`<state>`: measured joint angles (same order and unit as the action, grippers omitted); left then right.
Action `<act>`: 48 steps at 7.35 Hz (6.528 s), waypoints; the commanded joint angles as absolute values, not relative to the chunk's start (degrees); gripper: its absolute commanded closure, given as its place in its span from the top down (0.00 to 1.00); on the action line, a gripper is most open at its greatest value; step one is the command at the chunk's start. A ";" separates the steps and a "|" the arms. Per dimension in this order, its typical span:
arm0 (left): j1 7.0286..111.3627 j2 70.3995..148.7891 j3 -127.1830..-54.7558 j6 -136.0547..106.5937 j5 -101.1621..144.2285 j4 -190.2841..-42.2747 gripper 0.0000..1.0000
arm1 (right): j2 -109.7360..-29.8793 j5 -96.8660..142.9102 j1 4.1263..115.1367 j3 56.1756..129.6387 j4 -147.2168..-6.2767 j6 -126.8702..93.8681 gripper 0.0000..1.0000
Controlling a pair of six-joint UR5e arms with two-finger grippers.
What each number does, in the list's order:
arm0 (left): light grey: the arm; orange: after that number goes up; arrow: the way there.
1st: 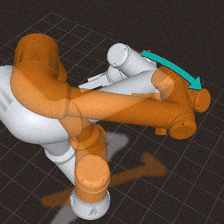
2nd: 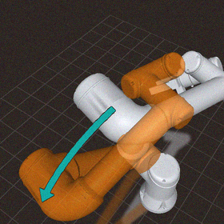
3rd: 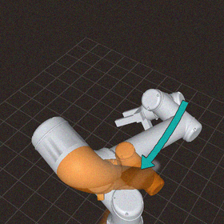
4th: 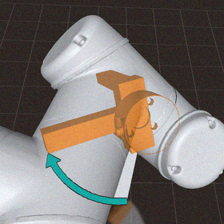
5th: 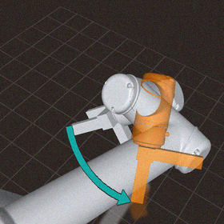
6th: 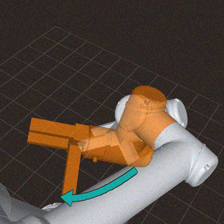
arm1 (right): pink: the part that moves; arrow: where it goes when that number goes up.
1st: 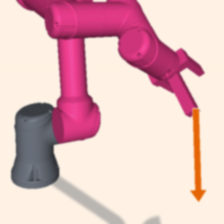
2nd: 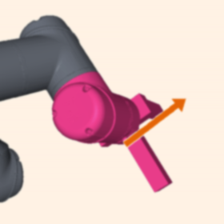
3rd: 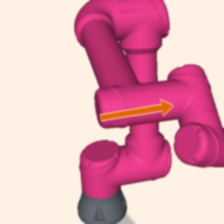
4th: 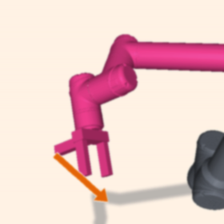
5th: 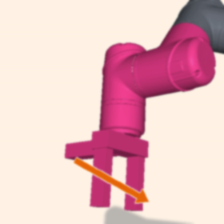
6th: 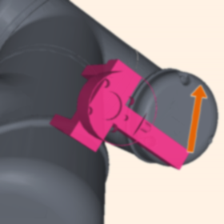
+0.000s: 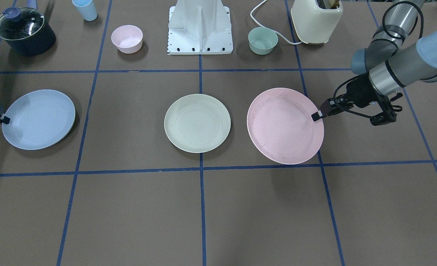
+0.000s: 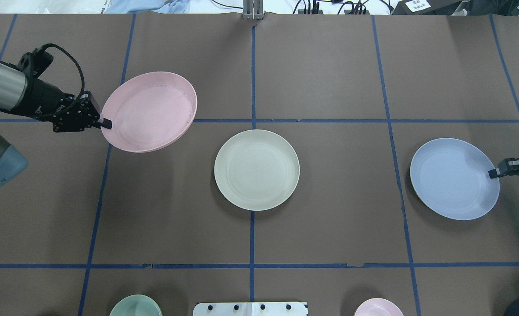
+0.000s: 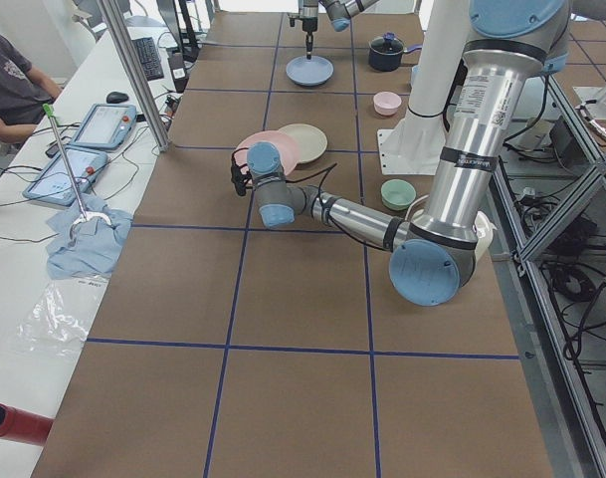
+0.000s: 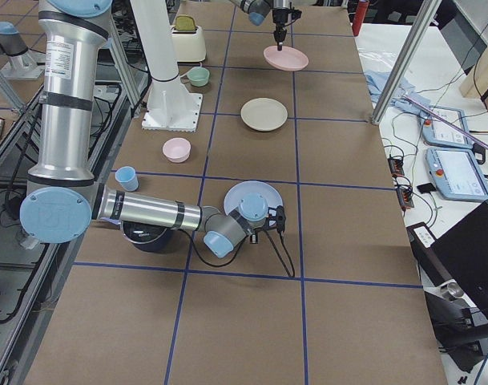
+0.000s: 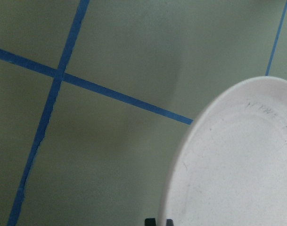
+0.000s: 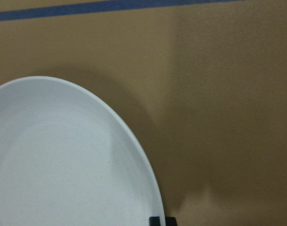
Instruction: Stack three plates with pink and blue
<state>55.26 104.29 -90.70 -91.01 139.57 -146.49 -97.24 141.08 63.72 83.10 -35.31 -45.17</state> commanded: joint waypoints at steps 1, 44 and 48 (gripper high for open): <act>51.26 105.81 -91.57 -93.67 134.33 -146.34 0.00 | -96.16 143.61 64.34 87.34 -35.07 -54.44 0.00; 86.31 89.56 -92.46 10.20 123.71 -101.55 1.00 | -94.65 133.15 83.13 103.01 -90.17 -13.98 1.00; 87.71 88.86 -95.19 10.37 131.31 -92.55 1.00 | -97.64 135.96 88.50 102.75 -92.72 -7.92 1.00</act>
<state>87.33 89.25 -94.92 10.31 129.75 -93.81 -96.85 135.33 86.95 102.94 -92.55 -9.81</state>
